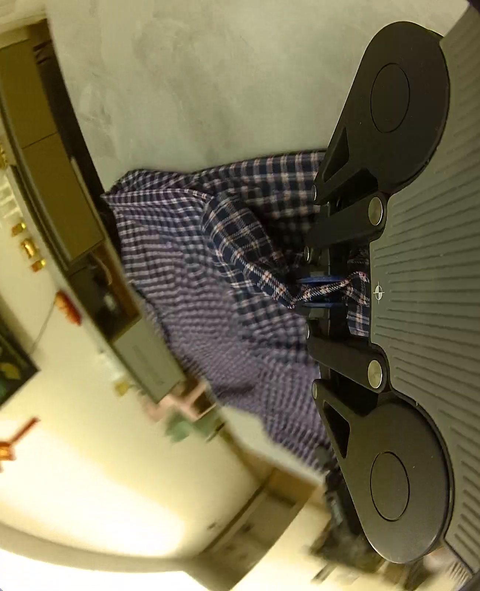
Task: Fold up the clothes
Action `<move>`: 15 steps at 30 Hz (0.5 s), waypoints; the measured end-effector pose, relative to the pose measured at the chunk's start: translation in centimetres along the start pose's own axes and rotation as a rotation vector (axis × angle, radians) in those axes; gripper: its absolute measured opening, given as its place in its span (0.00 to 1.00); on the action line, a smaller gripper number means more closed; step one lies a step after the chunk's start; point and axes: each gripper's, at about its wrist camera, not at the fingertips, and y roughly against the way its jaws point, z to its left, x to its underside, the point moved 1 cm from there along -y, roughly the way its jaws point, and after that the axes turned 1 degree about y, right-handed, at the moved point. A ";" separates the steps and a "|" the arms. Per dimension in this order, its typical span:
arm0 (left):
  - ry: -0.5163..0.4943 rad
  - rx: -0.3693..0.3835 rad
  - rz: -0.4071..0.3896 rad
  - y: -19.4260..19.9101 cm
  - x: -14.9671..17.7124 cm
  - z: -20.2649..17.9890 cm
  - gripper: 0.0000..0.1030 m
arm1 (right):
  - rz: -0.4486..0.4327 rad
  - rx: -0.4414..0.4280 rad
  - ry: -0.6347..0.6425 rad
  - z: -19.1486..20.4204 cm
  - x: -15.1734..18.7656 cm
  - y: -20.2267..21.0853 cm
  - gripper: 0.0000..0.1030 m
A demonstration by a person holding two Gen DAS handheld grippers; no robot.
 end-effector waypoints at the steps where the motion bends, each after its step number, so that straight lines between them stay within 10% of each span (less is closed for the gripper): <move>1: 0.046 -0.004 0.012 0.0 0.0 1.2 0.02 | 0.007 0.035 0.000 -0.3 0.1 -0.2 0.06; 9: -0.039 -0.113 -0.023 1.4 0.8 0.6 0.08 | -0.002 0.248 0.123 -0.7 0.8 0.7 0.29; 15: -0.283 -0.367 -0.276 6.3 2.2 -5.7 0.31 | -0.150 0.352 0.240 1.4 0.3 4.7 0.34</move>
